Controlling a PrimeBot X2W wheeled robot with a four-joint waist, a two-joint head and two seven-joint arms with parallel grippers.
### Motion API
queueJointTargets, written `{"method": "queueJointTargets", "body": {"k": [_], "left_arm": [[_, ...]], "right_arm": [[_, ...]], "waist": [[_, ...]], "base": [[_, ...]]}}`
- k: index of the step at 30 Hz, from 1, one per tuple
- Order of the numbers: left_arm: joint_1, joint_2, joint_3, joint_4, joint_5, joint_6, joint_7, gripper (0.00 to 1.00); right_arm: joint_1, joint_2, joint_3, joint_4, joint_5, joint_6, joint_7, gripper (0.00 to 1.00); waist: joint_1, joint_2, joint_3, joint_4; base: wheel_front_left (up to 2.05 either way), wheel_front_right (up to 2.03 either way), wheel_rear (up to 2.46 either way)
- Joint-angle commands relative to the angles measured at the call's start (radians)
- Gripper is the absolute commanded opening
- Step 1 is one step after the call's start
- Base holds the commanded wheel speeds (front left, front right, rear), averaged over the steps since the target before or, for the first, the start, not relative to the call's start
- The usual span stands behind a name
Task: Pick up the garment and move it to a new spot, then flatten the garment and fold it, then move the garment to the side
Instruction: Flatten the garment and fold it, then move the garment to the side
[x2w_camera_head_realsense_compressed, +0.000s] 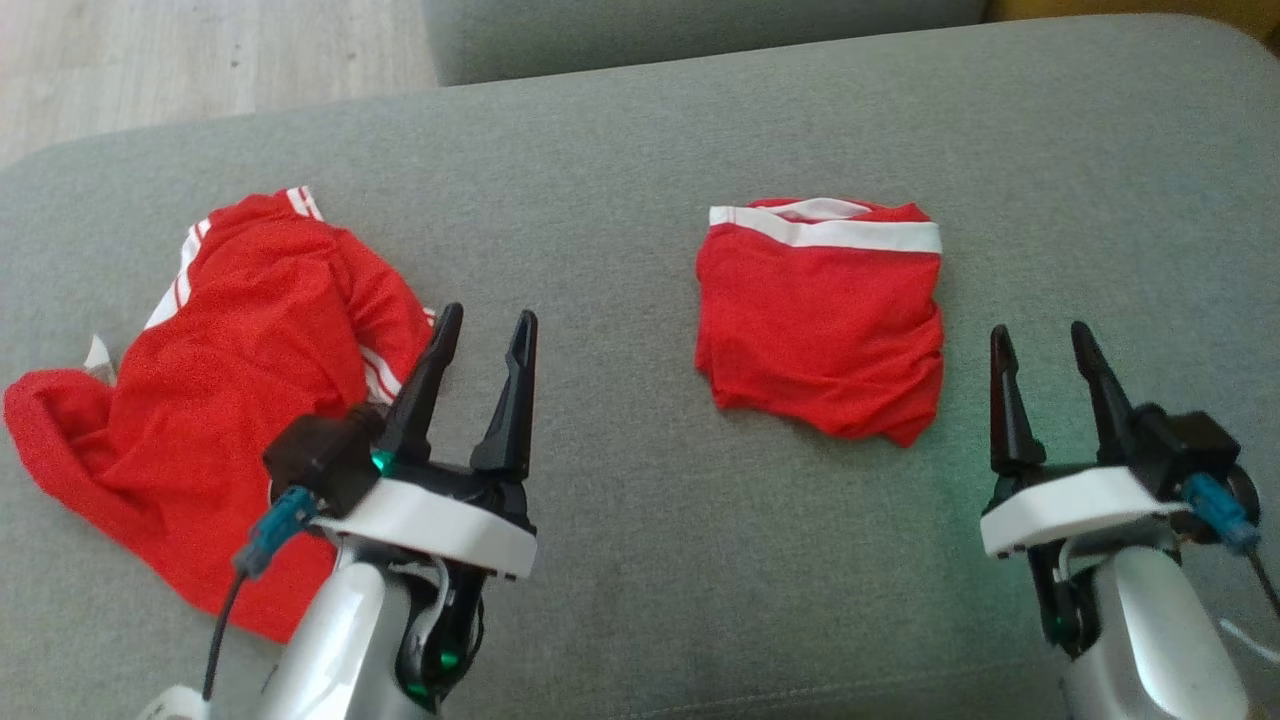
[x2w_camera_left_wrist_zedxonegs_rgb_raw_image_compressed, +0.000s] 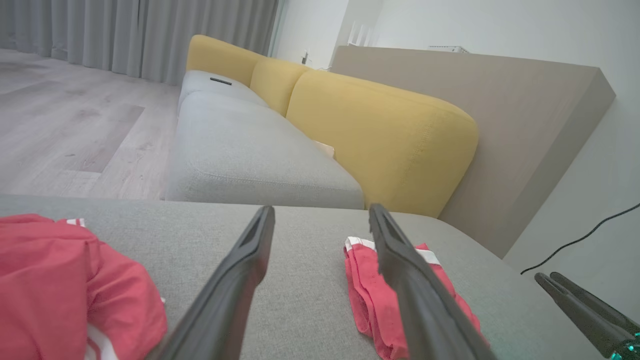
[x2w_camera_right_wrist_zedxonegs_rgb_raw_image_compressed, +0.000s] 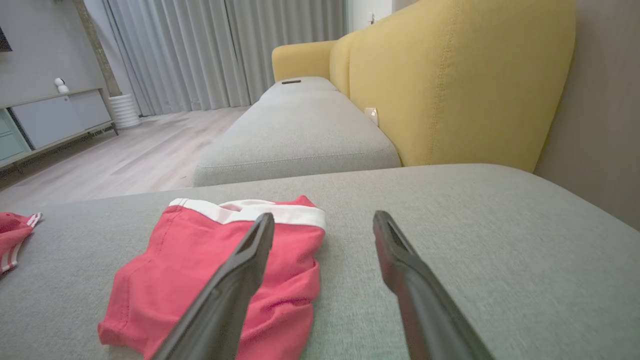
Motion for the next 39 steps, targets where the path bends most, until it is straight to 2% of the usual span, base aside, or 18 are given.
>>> {"method": "queueJointTargets", "body": {"k": [1, 11, 22, 28, 35, 39], "left_arm": [[-0.009, 0.007, 0.037, -0.024, 0.011, -0.007, -0.005, 1.00], [-0.009, 0.007, 0.036, -0.017, 0.009, -0.012, -0.005, 1.00], [-0.059, 0.007, -0.002, -0.028, 0.004, -0.014, -0.005, 1.00], [-0.082, 0.007, -0.027, -0.039, -0.004, -0.010, -0.005, 1.00], [-0.097, 0.007, -0.048, -0.040, -0.015, -0.005, -0.005, 1.00], [-0.097, 0.007, -0.046, -0.039, -0.014, -0.003, -0.005, 1.00]], "right_arm": [[-0.012, 0.002, 0.027, -0.040, 0.005, -0.001, -0.002, 1.00], [0.007, 0.002, 0.025, -0.103, -0.014, -0.001, 0.031, 1.00], [-0.066, 0.002, 0.007, -0.079, -0.066, -0.001, 0.118, 1.00], [-0.143, 0.002, -0.038, 0.021, -0.089, -0.001, 0.208, 1.00], [-0.235, 0.002, -0.107, 0.190, -0.037, -0.001, 0.314, 1.00], [-0.269, 0.002, -0.062, 0.271, 0.035, -0.001, 0.340, 1.00]], "waist": [[0.0001, 0.0000, -0.003, -0.006], [0.0001, 0.0000, 0.012, -0.005], [0.0001, 0.0000, 0.079, 0.059], [0.0001, 0.0000, 0.125, 0.099], [0.0001, 0.0000, 0.151, 0.133], [0.0001, 0.0000, 0.151, 0.135]], "base": [[0.00, 0.00, 0.00], [0.00, 0.00, 0.00], [0.00, 0.00, 0.00], [0.00, 0.00, 0.00], [0.00, 0.00, 0.00], [0.00, 0.00, 0.00]]}}
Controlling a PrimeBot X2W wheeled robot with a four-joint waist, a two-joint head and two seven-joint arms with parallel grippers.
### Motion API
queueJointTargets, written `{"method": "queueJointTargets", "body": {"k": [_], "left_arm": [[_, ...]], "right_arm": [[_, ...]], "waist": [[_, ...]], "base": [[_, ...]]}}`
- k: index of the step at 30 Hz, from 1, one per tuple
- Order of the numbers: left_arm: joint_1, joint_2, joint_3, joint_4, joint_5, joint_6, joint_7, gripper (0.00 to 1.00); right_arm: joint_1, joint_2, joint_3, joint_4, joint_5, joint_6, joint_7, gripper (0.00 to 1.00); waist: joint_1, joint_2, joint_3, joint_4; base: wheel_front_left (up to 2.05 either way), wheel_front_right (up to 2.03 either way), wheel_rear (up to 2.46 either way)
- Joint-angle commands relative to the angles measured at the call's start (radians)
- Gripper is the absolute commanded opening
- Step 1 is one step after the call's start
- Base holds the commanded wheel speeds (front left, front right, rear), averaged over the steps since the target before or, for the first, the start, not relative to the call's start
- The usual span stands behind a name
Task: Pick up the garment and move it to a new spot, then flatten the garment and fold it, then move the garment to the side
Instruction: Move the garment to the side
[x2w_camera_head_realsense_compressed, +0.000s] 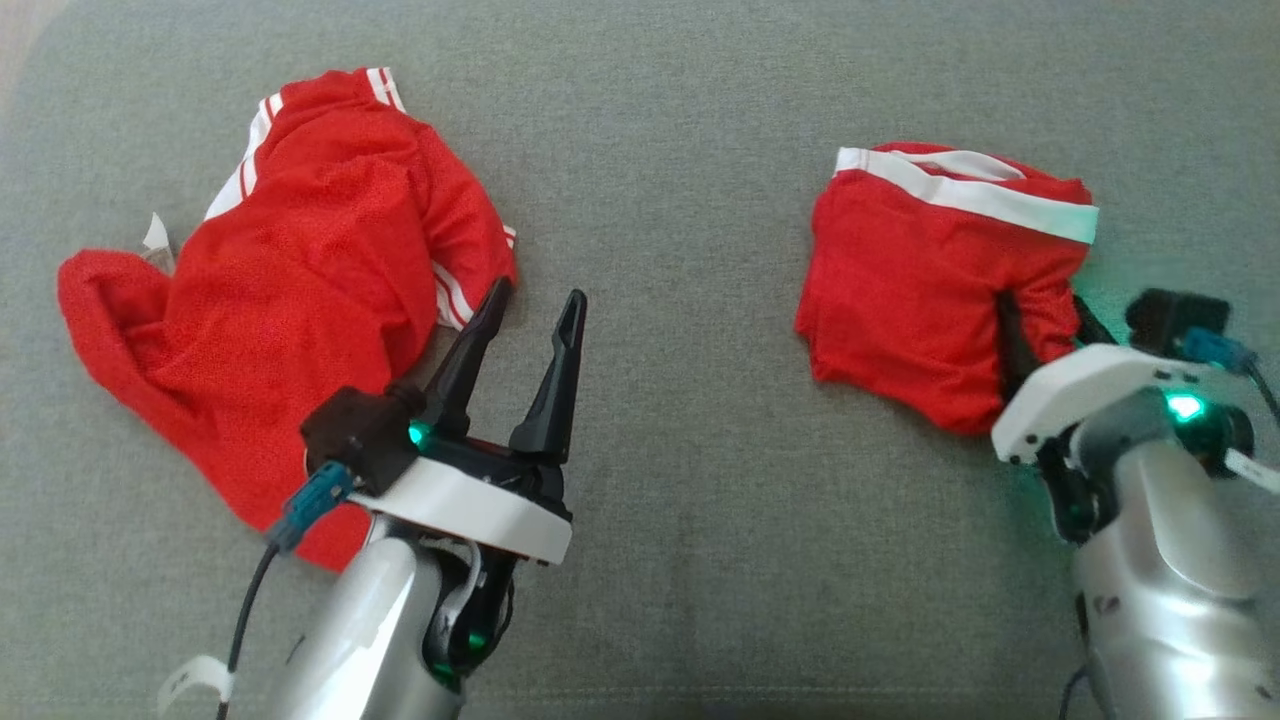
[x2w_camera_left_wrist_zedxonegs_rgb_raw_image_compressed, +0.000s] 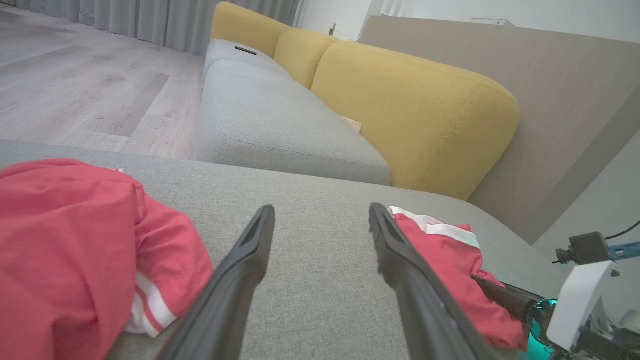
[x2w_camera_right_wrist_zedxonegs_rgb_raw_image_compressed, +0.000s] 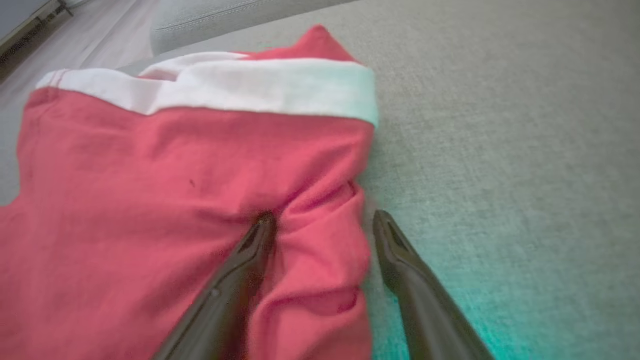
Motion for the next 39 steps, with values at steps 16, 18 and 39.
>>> {"method": "queueJointTargets", "body": {"k": [16, 18, 39], "left_arm": [[-0.032, 0.007, 0.029, -0.039, 0.011, -0.002, -0.005, 1.00], [-0.037, 0.007, 0.023, -0.045, 0.009, 0.001, -0.005, 1.00], [-0.115, 0.007, 0.011, -0.067, 0.023, -0.016, -0.005, 1.00]], "right_arm": [[-0.072, -0.156, 0.242, -0.024, -0.204, -0.001, -0.109, 0.00], [-0.080, -0.221, 0.279, -0.028, -0.200, -0.001, -0.098, 0.00], [-0.180, -0.583, 0.177, 0.054, -0.233, -0.001, -0.056, 0.00]], "waist": [[-0.0001, 0.0000, -0.044, -0.112], [-0.0001, 0.0000, -0.038, -0.120], [-0.0001, 0.0000, 0.116, -0.069]], "base": [[0.00, 0.00, 0.00], [0.00, 0.00, 0.00], [0.00, 0.00, 0.00]]}}
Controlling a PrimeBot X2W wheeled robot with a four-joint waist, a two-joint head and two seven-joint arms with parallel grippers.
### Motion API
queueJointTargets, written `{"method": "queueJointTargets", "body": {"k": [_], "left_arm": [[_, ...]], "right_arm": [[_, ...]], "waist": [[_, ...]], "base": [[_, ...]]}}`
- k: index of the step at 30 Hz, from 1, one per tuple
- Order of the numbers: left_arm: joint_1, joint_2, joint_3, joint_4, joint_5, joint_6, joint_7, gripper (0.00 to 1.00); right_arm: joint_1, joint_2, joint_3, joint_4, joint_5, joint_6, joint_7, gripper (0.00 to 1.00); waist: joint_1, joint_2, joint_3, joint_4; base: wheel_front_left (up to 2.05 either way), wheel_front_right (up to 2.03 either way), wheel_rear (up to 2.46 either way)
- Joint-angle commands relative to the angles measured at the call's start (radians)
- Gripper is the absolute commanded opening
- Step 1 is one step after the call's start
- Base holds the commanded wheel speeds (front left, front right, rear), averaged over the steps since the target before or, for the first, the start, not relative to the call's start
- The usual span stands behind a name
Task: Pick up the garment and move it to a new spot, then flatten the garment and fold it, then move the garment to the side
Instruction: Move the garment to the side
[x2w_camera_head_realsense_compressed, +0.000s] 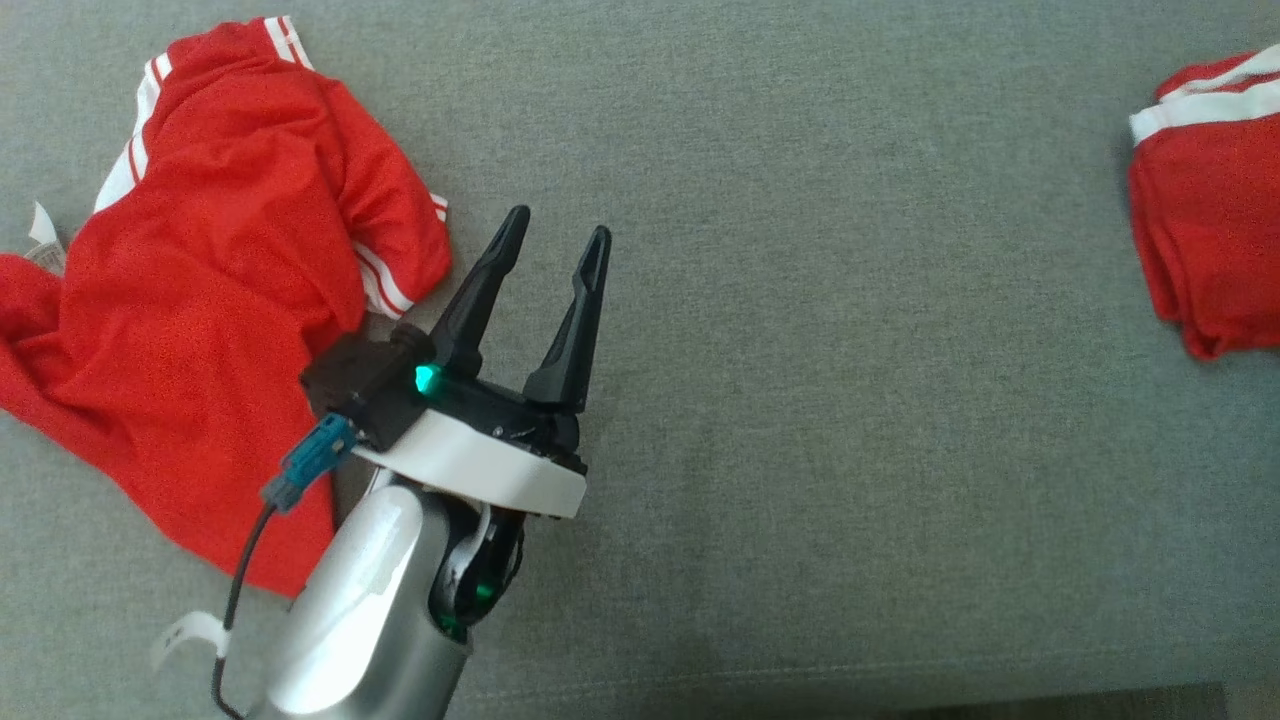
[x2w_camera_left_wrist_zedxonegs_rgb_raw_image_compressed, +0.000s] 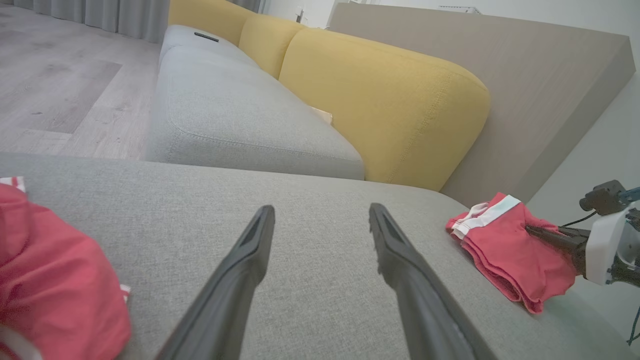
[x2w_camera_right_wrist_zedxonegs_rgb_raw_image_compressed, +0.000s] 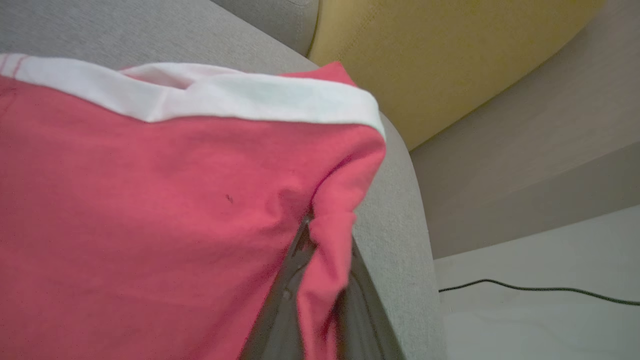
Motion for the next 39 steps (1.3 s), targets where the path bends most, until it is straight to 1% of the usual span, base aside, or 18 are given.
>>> {"method": "queueJointTargets", "body": {"k": [1, 4, 5, 6, 11, 15, 18, 22, 27, 30, 34, 39], "left_arm": [[-0.036, 0.007, 0.033, -0.034, 0.011, -0.006, -0.005, 1.00], [-0.036, 0.007, 0.035, -0.029, 0.009, -0.006, -0.005, 1.00], [-0.034, 0.007, 0.036, -0.027, 0.009, -0.006, -0.005, 1.00], [-0.032, 0.007, 0.036, -0.025, 0.009, -0.006, -0.005, 1.00], [-0.012, 0.007, 0.048, -0.016, 0.008, -0.006, -0.005, 1.00], [0.014, 0.007, 0.069, -0.017, 0.006, -0.001, -0.005, 1.00], [0.036, 0.007, 0.086, -0.018, 0.006, 0.002, -0.005, 1.00], [0.062, 0.007, 0.107, -0.023, 0.006, 0.008, -0.005, 1.00], [0.101, 0.007, 0.138, -0.029, 0.005, 0.015, -0.005, 1.00], [0.127, 0.007, 0.149, -0.026, 0.010, 0.013, -0.005, 1.00], [0.169, 0.007, 0.161, -0.013, 0.018, 0.009, -0.005, 1.00], [0.227, 0.007, 0.185, 0.000, 0.021, 0.023, -0.005, 1.00]], "right_arm": [[-0.007, -0.036, -0.022, -0.010, -0.017, -0.001, -0.004, 0.00], [-0.006, -0.023, -0.055, -0.004, -0.037, -0.001, -0.006, 0.00], [-0.005, -0.020, -0.066, -0.001, -0.044, -0.001, -0.014, 0.75], [-0.004, -0.015, -0.077, 0.005, -0.047, -0.001, -0.021, 1.00], [0.003, 0.032, -0.114, 0.005, -0.065, -0.001, -0.059, 1.00], [0.025, 0.101, -0.115, -0.047, -0.077, -0.001, -0.111, 1.00], [0.046, 0.180, -0.119, -0.110, -0.054, -0.001, -0.134, 1.00], [0.095, 0.290, -0.120, -0.221, 0.006, -0.001, -0.166, 1.00], [0.187, 0.414, -0.128, -0.364, 0.057, -0.001, -0.206, 1.00], [0.255, 0.480, -0.118, -0.421, 0.077, -0.001, -0.219, 1.00], [0.357, 0.527, -0.097, -0.469, 0.102, -0.001, -0.239, 1.00], [0.463, 0.546, -0.078, -0.492, 0.136, -0.001, -0.266, 1.00]], "waist": [[-0.0001, 0.0000, 0.003, 0.004], [-0.0001, 0.0000, -0.006, 0.004], [-0.0001, 0.0000, -0.010, 0.003], [-0.0001, 0.0000, -0.017, 0.002], [-0.0001, 0.0000, -0.075, -0.009], [-0.0001, 0.0000, -0.132, -0.019], [-0.0001, 0.0000, -0.173, -0.025], [-0.0001, 0.0000, -0.215, -0.026], [-0.0001, 0.0000, -0.255, -0.021], [-0.0001, 0.0000, -0.278, -0.014], [-0.0001, 0.0000, -0.310, -0.006], [-0.0001, 0.0000, -0.350, -0.007]], "base": [[0.00, 0.00, 0.00], [0.00, 0.00, 0.00], [0.00, 0.00, 0.00], [0.00, 0.00, 0.00], [0.00, 0.00, 0.00], [0.00, 0.00, 0.00], [0.00, 0.00, 0.00], [0.00, 0.00, 0.00], [0.00, 0.00, 0.00], [0.00, 0.00, 0.00], [0.00, 0.00, 0.00], [0.00, 0.00, 0.00]]}}
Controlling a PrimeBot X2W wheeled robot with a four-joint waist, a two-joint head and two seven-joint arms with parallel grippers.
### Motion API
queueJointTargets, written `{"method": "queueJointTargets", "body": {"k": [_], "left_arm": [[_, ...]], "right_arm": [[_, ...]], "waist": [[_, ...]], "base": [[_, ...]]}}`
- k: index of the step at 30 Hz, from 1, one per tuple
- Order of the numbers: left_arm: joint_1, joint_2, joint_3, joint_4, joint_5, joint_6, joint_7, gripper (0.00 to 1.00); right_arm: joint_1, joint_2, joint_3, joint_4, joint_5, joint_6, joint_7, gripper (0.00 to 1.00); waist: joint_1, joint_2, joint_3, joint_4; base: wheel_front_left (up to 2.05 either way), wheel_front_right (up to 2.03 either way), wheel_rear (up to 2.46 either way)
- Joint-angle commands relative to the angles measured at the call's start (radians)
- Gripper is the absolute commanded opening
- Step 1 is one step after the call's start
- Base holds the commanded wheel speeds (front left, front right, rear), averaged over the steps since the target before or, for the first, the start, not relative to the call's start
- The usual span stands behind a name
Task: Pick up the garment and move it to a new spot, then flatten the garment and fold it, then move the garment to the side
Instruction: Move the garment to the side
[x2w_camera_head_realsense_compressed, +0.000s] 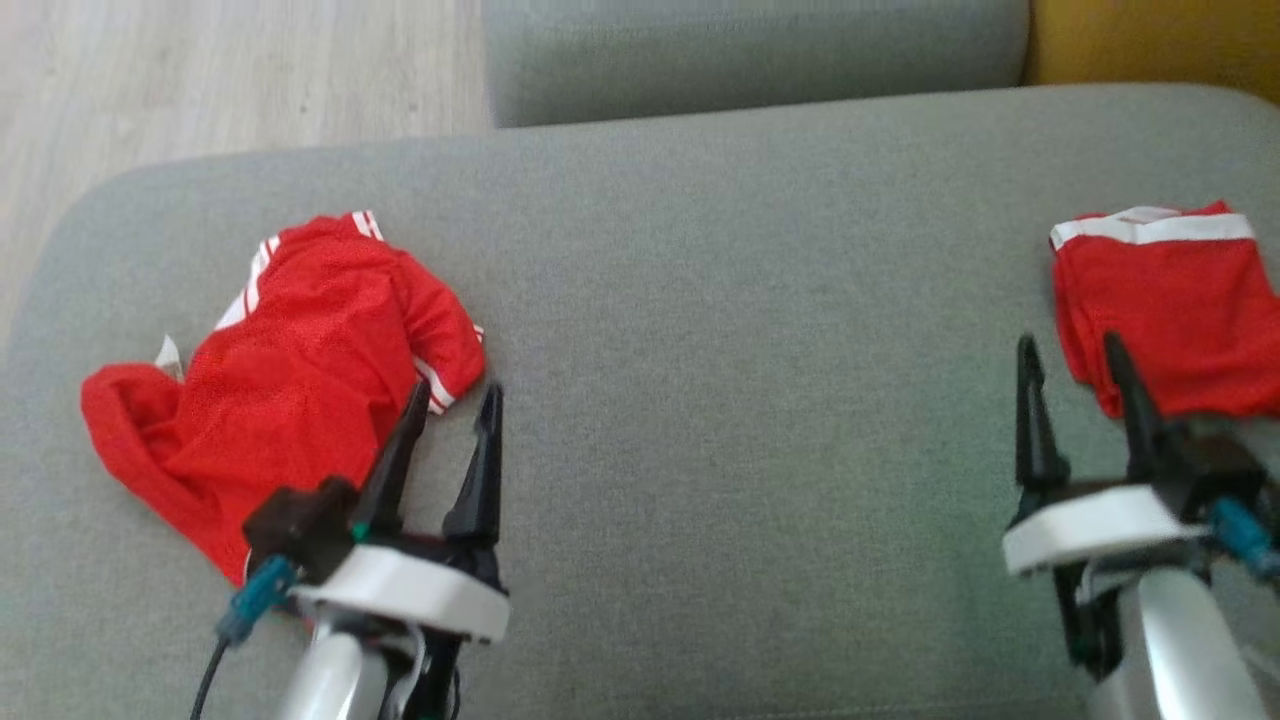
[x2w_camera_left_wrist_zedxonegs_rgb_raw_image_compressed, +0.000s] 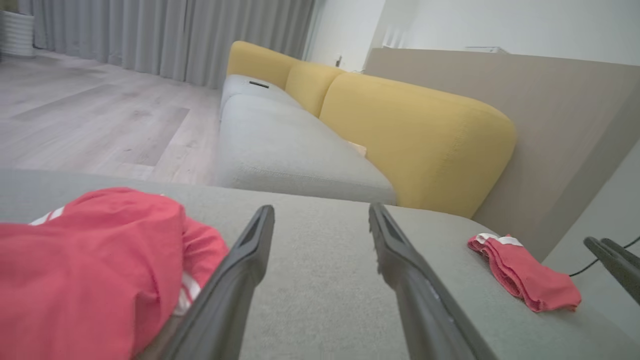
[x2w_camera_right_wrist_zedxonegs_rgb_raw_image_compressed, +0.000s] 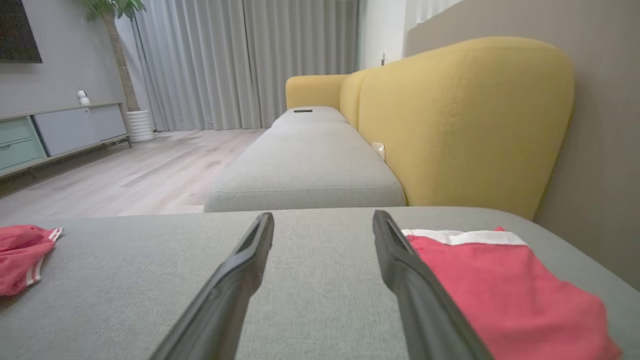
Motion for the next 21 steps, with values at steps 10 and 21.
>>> {"method": "queueJointTargets", "body": {"k": [10, 21], "left_arm": [[0.035, 0.005, 0.050, -0.033, -0.005, -0.001, -0.005, 1.00], [0.037, 0.005, 0.054, -0.043, -0.003, -0.003, -0.005, 1.00]], "right_arm": [[0.092, 0.004, 0.086, -0.062, 0.098, -0.001, -0.032, 1.00], [0.094, 0.004, 0.093, -0.073, 0.102, -0.001, -0.033, 1.00]], "waist": [[0.0002, -0.0001, -0.045, 0.003], [0.0002, -0.0001, -0.045, 0.005]], "base": [[0.00, 0.00, 0.00], [0.00, 0.00, 0.00]]}}
